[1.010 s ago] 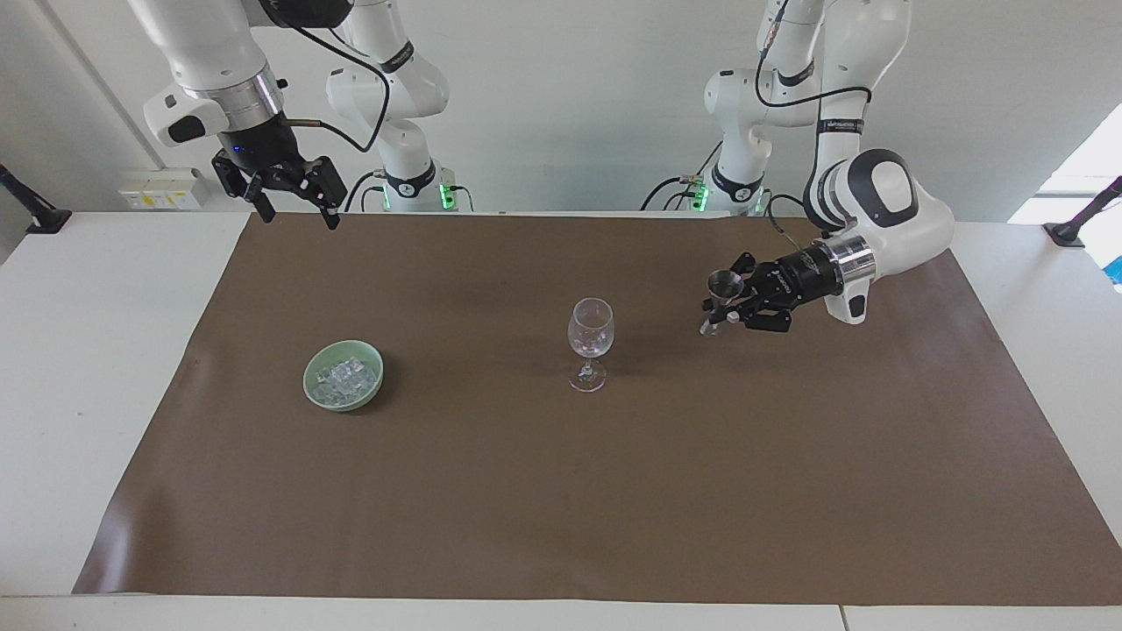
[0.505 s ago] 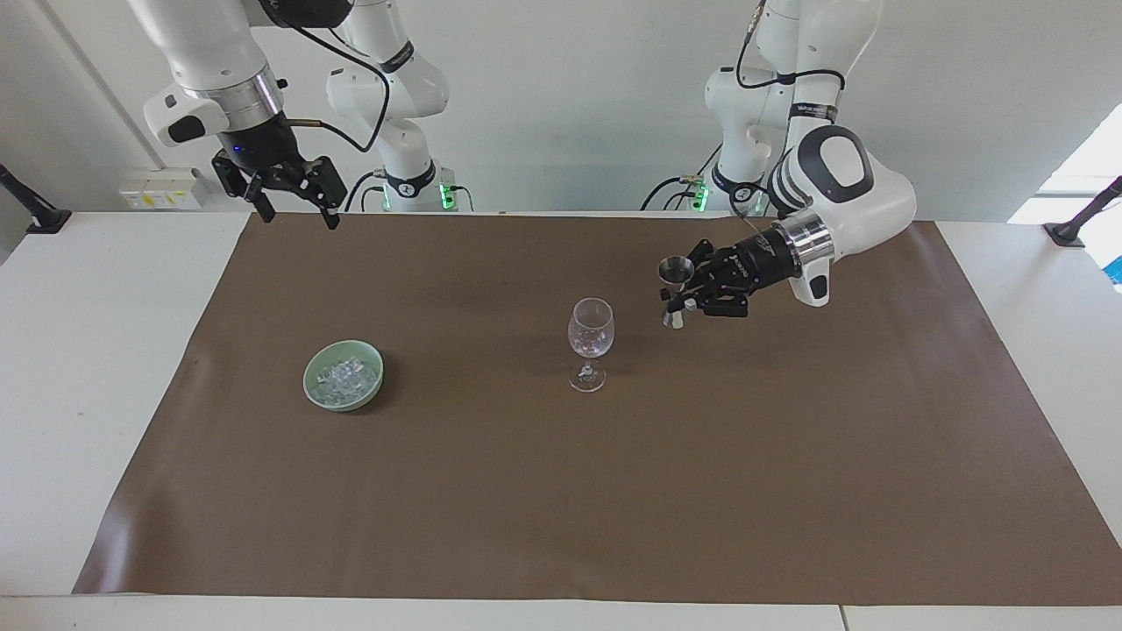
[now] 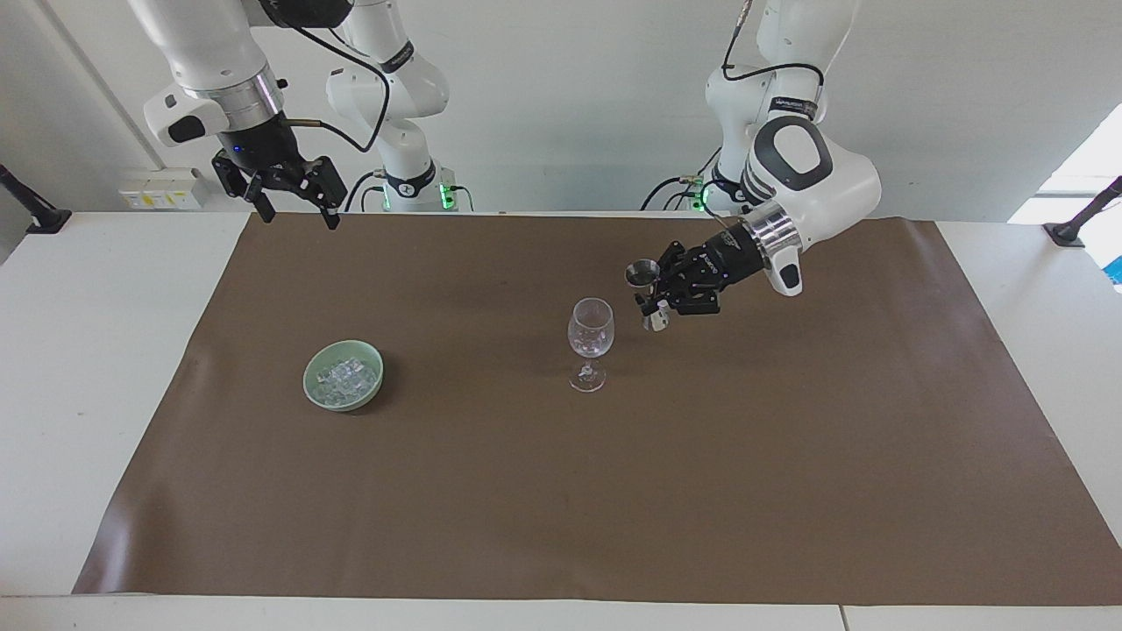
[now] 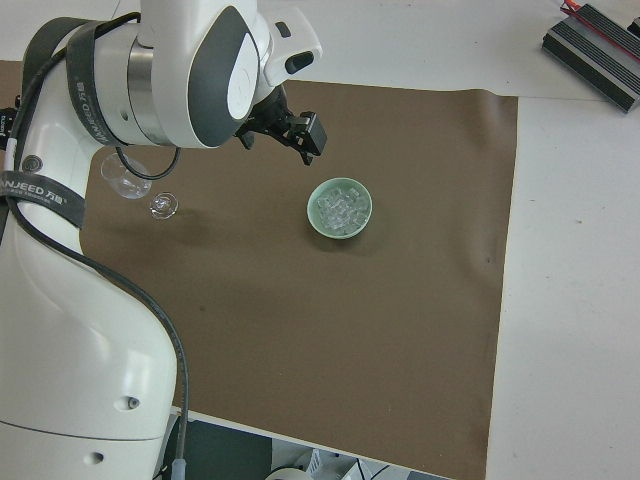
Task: Pour wine and add ice with both arms
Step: 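Carry the silver jigger with the left gripper toward the wine glass, then tilt the silver jigger over the wine glass with the left gripper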
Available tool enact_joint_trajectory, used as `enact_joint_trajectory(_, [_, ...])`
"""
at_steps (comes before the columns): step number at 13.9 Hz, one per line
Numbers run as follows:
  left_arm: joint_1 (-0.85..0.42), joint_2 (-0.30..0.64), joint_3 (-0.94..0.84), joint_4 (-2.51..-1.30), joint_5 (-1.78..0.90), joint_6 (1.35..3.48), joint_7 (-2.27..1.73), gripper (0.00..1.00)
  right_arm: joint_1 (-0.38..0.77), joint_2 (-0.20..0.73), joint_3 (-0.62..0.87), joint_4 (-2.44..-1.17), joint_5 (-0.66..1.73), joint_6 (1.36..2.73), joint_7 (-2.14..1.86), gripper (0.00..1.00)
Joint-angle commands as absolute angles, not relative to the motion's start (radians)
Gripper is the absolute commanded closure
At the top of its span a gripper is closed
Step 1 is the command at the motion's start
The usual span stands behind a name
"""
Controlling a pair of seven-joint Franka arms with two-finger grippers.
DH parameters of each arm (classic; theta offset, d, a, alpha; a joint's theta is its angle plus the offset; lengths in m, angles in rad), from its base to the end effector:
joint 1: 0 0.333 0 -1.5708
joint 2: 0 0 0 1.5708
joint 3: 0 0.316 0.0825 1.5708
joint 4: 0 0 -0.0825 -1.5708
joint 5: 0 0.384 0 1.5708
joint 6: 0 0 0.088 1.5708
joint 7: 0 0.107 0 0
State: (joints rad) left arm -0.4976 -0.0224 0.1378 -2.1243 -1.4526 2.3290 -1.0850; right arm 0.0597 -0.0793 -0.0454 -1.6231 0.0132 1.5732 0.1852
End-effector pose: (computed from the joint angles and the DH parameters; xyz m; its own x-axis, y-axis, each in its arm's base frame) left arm 0.5237 -0.2148 0.4560 0.0231 0.4404 -0.8975 0.9654 0.2236 0.1346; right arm 0.5299 0.0080 0.6430 0.9851 -0.1700 0.0257 -0.1695 -0.9853 -0.0219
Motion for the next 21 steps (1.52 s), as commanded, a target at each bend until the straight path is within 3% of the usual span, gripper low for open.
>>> enact_joint_trajectory(1, [-0.518, -0.046, 0.133, -2.128, -1.424, 2.385, -1.124, 1.00, 0.055, -0.101, -0.041, -1.646, 0.015, 1.571, 0.167, 0.00])
enact_joint_trajectory(21, [-0.695, -0.031, 0.129, -2.166, -1.256, 2.739, -0.967, 1.00, 0.055, -0.101, -0.041, -1.646, 0.014, 1.571, 0.166, 0.00])
